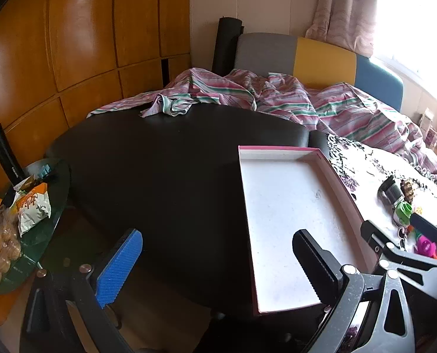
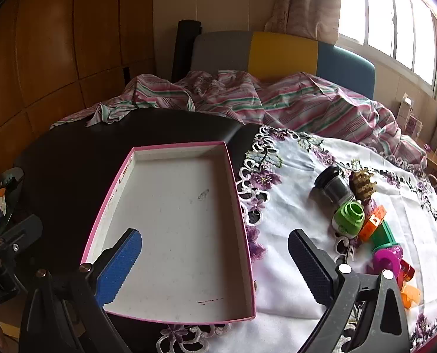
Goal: Organize rigid objects
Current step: 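Move the left tool over the toy pile on the cloth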
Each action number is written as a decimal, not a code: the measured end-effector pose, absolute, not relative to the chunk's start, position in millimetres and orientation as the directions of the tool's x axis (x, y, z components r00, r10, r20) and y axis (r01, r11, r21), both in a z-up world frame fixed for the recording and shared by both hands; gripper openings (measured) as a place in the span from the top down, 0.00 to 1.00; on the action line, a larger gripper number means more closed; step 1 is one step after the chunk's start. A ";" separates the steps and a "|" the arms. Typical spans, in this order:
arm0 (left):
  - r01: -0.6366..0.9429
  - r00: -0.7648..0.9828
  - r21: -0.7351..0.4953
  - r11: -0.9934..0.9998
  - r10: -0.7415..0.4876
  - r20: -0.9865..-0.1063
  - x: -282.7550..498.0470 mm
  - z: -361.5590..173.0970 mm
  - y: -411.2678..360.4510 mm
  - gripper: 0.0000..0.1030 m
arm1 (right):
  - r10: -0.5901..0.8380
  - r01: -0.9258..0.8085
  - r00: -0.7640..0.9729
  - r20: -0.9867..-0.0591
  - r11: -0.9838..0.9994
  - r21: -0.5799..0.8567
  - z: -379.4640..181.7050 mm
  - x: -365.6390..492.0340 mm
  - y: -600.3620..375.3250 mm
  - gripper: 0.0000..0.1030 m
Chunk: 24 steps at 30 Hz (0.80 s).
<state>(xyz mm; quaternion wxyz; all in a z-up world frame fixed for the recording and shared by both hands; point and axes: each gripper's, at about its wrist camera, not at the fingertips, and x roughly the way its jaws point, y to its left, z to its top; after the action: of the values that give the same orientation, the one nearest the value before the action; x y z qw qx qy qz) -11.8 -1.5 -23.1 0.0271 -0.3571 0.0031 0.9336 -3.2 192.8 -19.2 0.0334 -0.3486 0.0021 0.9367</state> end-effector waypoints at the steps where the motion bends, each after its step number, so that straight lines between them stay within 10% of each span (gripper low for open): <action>1: -0.056 -0.740 -0.015 -0.998 0.051 -0.671 -12.1 -24.2 -0.9 0.00 | 0.061 -0.063 -0.756 -0.651 -0.998 -0.021 -18.4 -2.9 192.8 0.01; 24: -0.171 -0.718 -0.043 -0.984 0.154 -0.678 -14.8 -24.7 15.7 0.00 | 0.066 -0.068 -0.773 -0.630 -0.997 -0.021 -3.0 -3.7 229.9 0.01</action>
<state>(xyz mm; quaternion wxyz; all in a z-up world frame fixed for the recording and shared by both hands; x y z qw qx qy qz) -14.8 15.7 -24.7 0.0877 -0.3649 0.0113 0.9269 -3.7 229.9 -3.0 0.0355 -0.3347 0.0013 0.9417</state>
